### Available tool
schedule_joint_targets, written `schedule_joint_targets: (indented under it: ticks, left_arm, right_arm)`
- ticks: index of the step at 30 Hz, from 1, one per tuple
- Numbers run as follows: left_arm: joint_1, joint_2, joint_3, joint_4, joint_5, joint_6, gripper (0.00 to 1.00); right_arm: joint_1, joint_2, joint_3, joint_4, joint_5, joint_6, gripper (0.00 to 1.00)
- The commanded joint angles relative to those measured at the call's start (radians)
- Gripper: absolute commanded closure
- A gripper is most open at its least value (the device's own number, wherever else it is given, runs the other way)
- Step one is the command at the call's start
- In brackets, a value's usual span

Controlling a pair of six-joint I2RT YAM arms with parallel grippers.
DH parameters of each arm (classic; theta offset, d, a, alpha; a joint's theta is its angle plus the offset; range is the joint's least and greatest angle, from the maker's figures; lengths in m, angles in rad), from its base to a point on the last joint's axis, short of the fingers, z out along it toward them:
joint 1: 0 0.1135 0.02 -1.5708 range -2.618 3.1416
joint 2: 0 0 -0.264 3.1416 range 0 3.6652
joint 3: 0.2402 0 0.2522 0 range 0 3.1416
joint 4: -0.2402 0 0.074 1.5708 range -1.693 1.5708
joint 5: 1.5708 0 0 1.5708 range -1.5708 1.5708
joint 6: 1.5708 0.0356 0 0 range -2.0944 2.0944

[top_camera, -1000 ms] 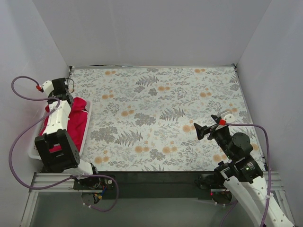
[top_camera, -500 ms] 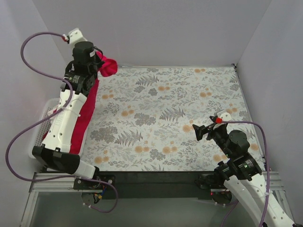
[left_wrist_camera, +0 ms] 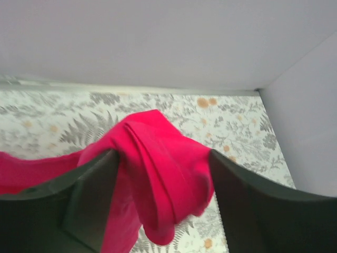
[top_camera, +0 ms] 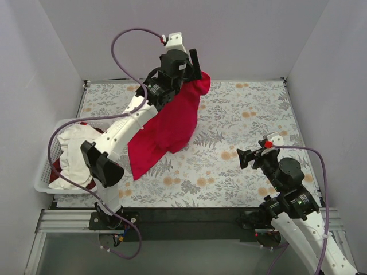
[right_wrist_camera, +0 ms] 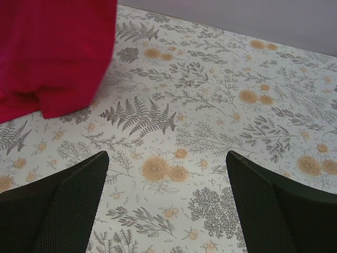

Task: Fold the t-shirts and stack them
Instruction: Move the tshirt to the center of the board

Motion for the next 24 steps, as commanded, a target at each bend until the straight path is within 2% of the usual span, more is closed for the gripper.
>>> schedule_joint_targets:
  ticks: [1, 5, 7, 9, 12, 13, 15, 16, 18, 20, 24]
  left_arm:
    - [0.011, 0.086, -0.006, 0.008, 0.108, -0.055, 0.29]
    - [0.011, 0.129, -0.017, -0.001, 0.135, -0.07, 0.21]
    - [0.019, 0.135, -0.038, -0.021, 0.118, -0.064, 0.2]
    - [0.057, 0.123, -0.074, -0.041, 0.135, -0.073, 0.2]
    - [0.149, 0.054, -0.216, -0.081, 0.205, -0.133, 0.2]
    - [0.175, 0.027, -0.343, -0.084, 0.221, -0.147, 0.2]
    - [0.253, -0.076, -0.478, -0.074, 0.248, -0.203, 0.21]
    - [0.279, -0.11, -0.635, -0.052, 0.267, -0.217, 0.23]
    - [0.347, -0.188, -0.785, -0.026, 0.296, -0.266, 0.27]
    - [0.387, -0.28, -0.97, 0.006, 0.314, -0.299, 0.31]
    - [0.413, -0.356, -1.167, 0.034, 0.344, -0.342, 0.37]
  right_arm:
    - [0.007, 0.027, 0.085, -0.018, 0.058, 0.05, 0.02]
    - [0.007, 0.087, 0.133, -0.049, 0.01, 0.081, 0.02]
    - [0.005, 0.146, 0.159, -0.049, -0.035, 0.078, 0.02]
    - [0.007, 0.195, 0.172, -0.049, -0.045, 0.11, 0.02]
    - [0.007, 0.324, 0.212, -0.061, -0.026, 0.173, 0.02]
    - [0.007, 0.399, 0.226, -0.062, -0.031, 0.185, 0.01]
    - [0.005, 0.479, 0.255, -0.064, -0.048, 0.213, 0.02]
    - [0.007, 0.558, 0.264, -0.062, -0.063, 0.224, 0.02]
    - [0.005, 0.634, 0.287, -0.055, -0.059, 0.254, 0.02]
    - [0.004, 0.741, 0.303, -0.043, -0.045, 0.267, 0.06]
    - [-0.003, 0.907, 0.358, 0.02, -0.014, 0.282, 0.12]
